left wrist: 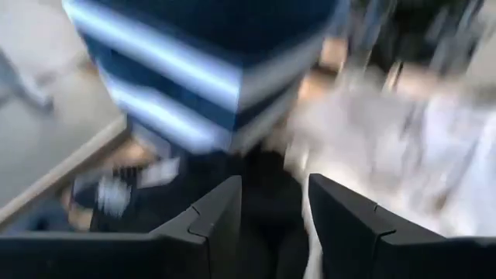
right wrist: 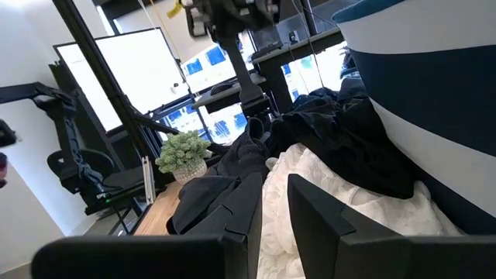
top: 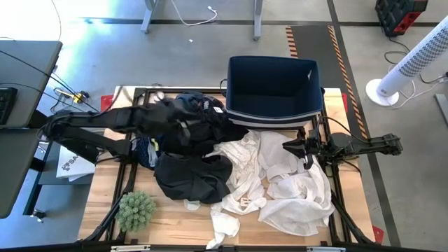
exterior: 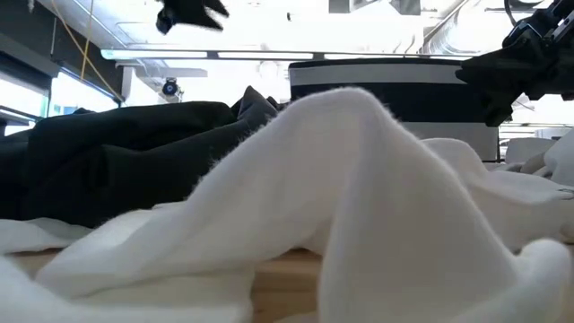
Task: Sort clothes
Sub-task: Put the black shirt into the blue laundry organizer
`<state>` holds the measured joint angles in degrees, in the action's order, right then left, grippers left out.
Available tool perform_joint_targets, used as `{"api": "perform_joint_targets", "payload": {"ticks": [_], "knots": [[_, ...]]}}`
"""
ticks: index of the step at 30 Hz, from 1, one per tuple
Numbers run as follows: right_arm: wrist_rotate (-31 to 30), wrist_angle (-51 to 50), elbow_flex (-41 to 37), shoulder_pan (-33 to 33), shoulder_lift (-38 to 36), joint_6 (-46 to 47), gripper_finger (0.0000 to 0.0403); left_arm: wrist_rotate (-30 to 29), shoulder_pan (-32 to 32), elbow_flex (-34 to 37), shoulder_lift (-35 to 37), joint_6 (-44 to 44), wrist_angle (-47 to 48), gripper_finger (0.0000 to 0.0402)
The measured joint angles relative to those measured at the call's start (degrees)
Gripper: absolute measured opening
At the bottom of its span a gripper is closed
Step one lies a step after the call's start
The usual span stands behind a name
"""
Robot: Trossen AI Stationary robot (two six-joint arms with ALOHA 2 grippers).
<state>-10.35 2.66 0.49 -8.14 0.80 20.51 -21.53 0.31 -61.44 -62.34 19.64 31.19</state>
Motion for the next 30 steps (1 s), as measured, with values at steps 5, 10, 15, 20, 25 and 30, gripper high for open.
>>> {"api": "perform_joint_targets", "payload": {"ticks": [5,10,15,20,25,30], "knots": [[0.0,0.0,-0.01,0.0,0.0,0.0,0.0059,7.81,2.57,-2.22,-7.23,1.29,11.39,0.0181],[0.0,-0.01,-0.01,0.01,0.0,0.0,0.0059,15.48,5.79,-2.17,-15.45,-1.62,13.67,0.0227],[-0.02,0.0,-0.02,0.02,0.0,0.0,0.0059,14.58,8.44,-2.18,-22.63,-6.29,12.12,0.0253],[-0.01,-0.01,-0.02,0.01,0.0,0.0,0.0059,16.12,10.4,-2.22,-28.14,-8.07,12.15,0.0229],[0.0,-0.02,-0.02,0.0,0.0,0.0,0.0059,18.62,10.56,-2.22,-30.56,-7.34,11.99,0.0082],[-0.02,0.0,-0.01,0.02,0.0,0.0,0.0059,25.91,10.46,-3.25,-28.31,-7.3,15.39,0.002]]}}
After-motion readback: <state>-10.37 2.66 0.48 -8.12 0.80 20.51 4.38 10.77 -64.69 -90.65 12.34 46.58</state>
